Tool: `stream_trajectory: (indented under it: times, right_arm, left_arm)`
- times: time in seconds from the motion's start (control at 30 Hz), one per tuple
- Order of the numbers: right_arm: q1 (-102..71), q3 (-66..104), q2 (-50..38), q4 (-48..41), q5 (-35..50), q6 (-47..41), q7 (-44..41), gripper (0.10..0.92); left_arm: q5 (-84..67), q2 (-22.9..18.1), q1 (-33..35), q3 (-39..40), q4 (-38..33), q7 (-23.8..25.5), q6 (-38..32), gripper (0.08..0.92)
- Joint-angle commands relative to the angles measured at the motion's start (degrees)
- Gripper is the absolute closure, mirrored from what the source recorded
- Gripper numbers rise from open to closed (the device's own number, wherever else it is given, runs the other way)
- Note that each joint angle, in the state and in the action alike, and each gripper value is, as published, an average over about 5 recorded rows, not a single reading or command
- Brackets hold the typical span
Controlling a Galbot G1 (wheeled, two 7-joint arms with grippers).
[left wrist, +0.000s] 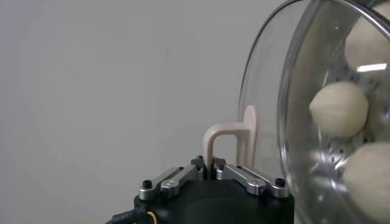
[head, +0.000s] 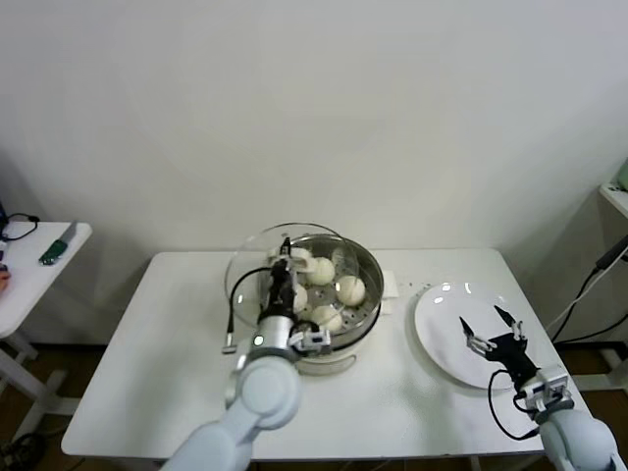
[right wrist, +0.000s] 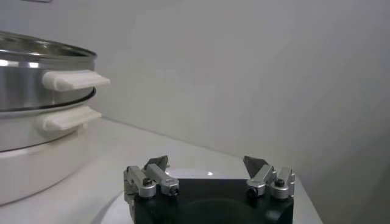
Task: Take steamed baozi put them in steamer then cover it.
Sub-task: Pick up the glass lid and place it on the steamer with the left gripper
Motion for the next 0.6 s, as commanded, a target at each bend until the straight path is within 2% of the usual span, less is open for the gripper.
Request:
stream_trajectory:
  times: [0.03,0.6]
  right_arm:
    - [-1.4,1.9,0.2,0.0,-0.2,0.3,-0.1,0.203]
    - [-1.2,1.6,-0.2,-0.3,-0.3,0.5,-0.6,0.203]
  left_arm:
    - [3.6,-9.3,-3.5,4.7,8.3,-0.2,2.8,0.851]
    - [4.0,-9.1,-6.5,5.2,13.4,1.2,2.8,0.851]
